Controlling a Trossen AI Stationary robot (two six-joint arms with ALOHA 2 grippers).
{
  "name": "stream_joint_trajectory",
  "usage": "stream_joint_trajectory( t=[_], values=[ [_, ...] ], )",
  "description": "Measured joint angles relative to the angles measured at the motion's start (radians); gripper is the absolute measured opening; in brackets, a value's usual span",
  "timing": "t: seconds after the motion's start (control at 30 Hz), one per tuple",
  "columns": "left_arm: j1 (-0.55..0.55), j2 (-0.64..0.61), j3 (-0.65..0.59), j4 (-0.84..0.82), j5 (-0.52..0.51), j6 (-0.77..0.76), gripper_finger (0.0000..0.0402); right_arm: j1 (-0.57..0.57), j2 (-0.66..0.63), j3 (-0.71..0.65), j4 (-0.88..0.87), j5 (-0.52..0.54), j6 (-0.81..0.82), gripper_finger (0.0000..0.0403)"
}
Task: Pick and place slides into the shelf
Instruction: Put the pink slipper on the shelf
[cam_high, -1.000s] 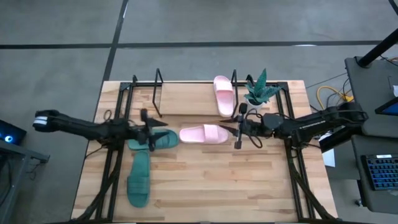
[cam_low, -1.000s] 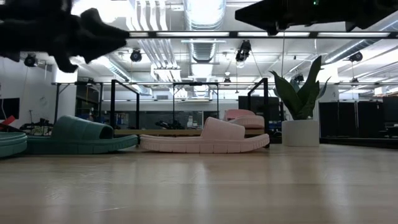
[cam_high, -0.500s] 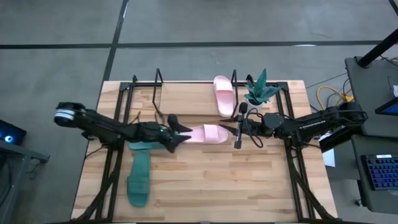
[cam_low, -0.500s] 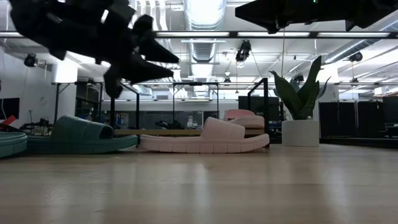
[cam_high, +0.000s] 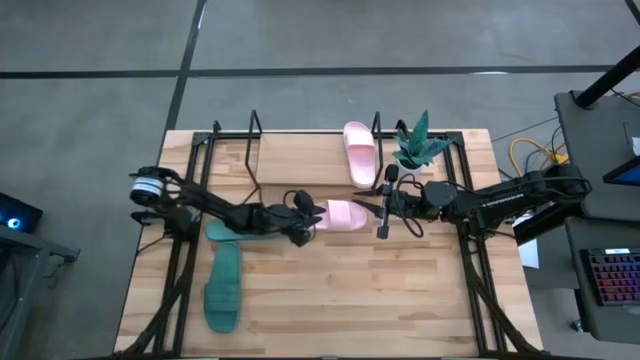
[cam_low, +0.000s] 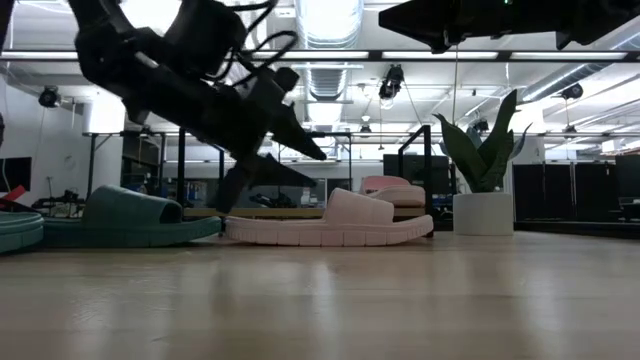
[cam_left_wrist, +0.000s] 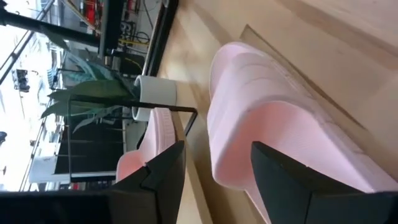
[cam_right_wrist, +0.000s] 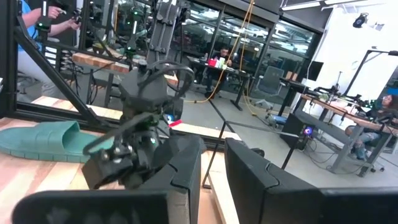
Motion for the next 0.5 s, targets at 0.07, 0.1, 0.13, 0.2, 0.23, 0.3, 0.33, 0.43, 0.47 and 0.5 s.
stream_joint_trajectory(
  t=[0.07, 0.1, 0.13, 0.2, 0.23, 0.3, 0.33, 0.43, 0.47, 0.5],
  values=[
    [0.005, 0.022, 0.020, 0.001, -0.004, 0.001, 0.0168, 0.000, 0.000, 0.000, 0.000, 0.000, 0.000, 0.0063],
    [0.006, 0.032, 0.031, 0.002, -0.005, 0.002, 0.0168, 0.000, 0.000, 0.000, 0.000, 0.000, -0.004, 0.0063],
    [0.007, 0.043, 0.041, 0.003, -0.005, 0.002, 0.0168, 0.000, 0.000, 0.000, 0.000, 0.000, -0.005, 0.0063],
    [0.011, 0.061, 0.057, 0.001, -0.005, 0.017, 0.0168, 0.000, 0.000, 0.000, 0.000, 0.000, -0.005, 0.0063],
    [0.014, 0.071, 0.063, 0.002, -0.004, 0.027, 0.0168, 0.000, 0.000, 0.000, 0.000, 0.000, -0.006, 0.0063],
    [0.023, 0.088, 0.070, 0.002, -0.004, 0.045, 0.0168, 0.000, 0.000, 0.000, 0.000, 0.000, -0.007, 0.0063],
    [0.026, 0.094, 0.071, 0.000, -0.004, 0.047, 0.0168, 0.000, 0.000, 0.000, 0.000, 0.000, -0.007, 0.0063],
    [0.036, 0.112, 0.083, 0.002, -0.005, 0.050, 0.0168, 0.000, 0.000, 0.000, 0.000, 0.000, -0.007, 0.0063],
    [0.040, 0.117, 0.087, 0.001, -0.005, 0.050, 0.0168, 0.000, 0.000, 0.000, 0.000, 0.000, -0.008, 0.0063],
    [0.043, 0.123, 0.091, 0.001, -0.004, 0.050, 0.0168, 0.000, 0.000, 0.000, -0.001, 0.000, -0.008, 0.0063]
  ],
)
